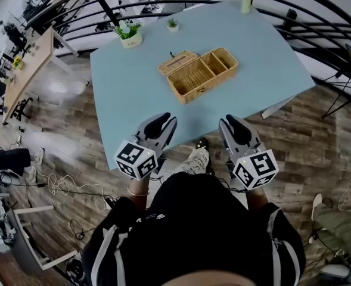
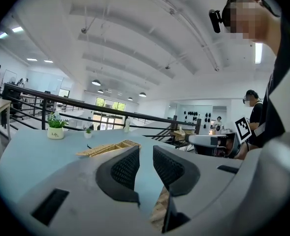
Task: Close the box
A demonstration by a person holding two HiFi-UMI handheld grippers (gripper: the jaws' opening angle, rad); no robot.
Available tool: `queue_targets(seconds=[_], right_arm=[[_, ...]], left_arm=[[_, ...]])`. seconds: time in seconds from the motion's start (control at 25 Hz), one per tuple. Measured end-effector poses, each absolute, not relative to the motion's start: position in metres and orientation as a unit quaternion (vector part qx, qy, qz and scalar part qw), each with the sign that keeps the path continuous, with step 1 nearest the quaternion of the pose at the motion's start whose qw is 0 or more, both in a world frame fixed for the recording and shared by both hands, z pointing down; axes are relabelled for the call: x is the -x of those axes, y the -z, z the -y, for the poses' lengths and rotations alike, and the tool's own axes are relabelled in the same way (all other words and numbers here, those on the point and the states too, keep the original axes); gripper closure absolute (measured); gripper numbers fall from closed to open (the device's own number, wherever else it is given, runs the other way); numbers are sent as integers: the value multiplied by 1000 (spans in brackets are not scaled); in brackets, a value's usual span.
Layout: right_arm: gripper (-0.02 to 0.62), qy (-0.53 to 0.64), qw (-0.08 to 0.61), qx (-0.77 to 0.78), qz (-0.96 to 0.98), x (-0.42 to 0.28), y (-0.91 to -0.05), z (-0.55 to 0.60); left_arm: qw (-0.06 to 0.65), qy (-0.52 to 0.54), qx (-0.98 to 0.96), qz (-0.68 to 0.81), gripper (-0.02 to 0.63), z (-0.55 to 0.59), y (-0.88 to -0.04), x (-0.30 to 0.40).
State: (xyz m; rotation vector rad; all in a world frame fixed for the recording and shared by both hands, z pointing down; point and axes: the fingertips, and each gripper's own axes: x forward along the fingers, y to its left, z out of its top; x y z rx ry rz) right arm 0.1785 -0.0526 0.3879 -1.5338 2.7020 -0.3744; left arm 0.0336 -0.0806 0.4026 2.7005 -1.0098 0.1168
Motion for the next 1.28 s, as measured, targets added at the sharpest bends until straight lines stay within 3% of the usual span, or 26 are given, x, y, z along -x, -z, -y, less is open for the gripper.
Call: queue_targets(seconds=[1.28], right_arm=[[511,146,-54,415,-896,-158,-410,231]], left_arm=[[219,-24,-866,448,491,258,-453,22]])
